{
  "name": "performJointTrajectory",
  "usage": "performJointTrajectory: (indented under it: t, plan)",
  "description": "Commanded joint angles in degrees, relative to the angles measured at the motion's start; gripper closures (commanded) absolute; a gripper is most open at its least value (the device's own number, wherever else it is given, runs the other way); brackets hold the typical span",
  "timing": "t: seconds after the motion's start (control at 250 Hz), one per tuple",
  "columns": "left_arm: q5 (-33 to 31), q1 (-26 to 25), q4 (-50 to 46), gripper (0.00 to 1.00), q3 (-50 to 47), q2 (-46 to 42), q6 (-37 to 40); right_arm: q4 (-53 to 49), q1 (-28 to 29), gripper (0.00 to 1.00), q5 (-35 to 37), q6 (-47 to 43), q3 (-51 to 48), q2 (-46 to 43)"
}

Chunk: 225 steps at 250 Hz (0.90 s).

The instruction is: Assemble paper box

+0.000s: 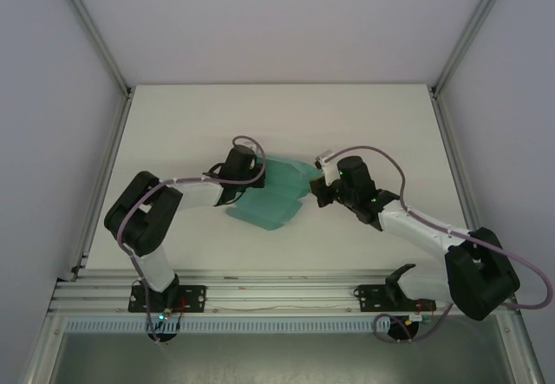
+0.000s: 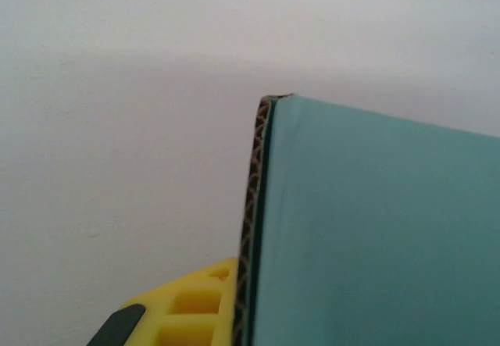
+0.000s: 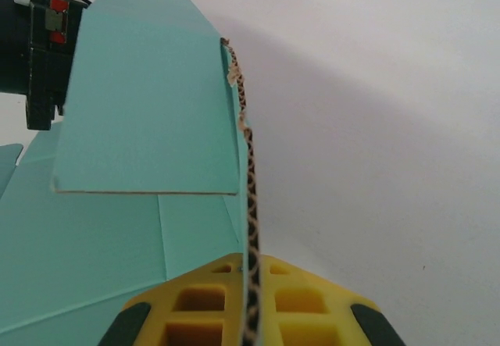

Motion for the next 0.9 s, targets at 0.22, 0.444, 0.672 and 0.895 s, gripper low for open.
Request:
performJointTrajectory:
  t: [0.22,0.444,0.672,0.895]
  plan:
    - [-8.9,-1.45,4.92,1.0,-4.76,-4.97,2.68,0.12,-0.17,0.84,10.97,4.62,-0.87,-1.78]
    - [-9.42,-2.62,3.12,1.0,-6.13,-9.09,3.5,-2.78,-0.35,0.29,13.11,2.92,-1.17,-10.59]
    - [-9.22,-3.0,2.55,1.0,-6.9,-10.01,2.41,2.39,-0.44,0.0,13.2,3.38,-1.05,-14.72]
    - [-9.22,-3.6,1.99,1.0,-6.96,-11.06,2.36,0.5,-0.37,0.0,12.34,3.42,5.55,-3.42]
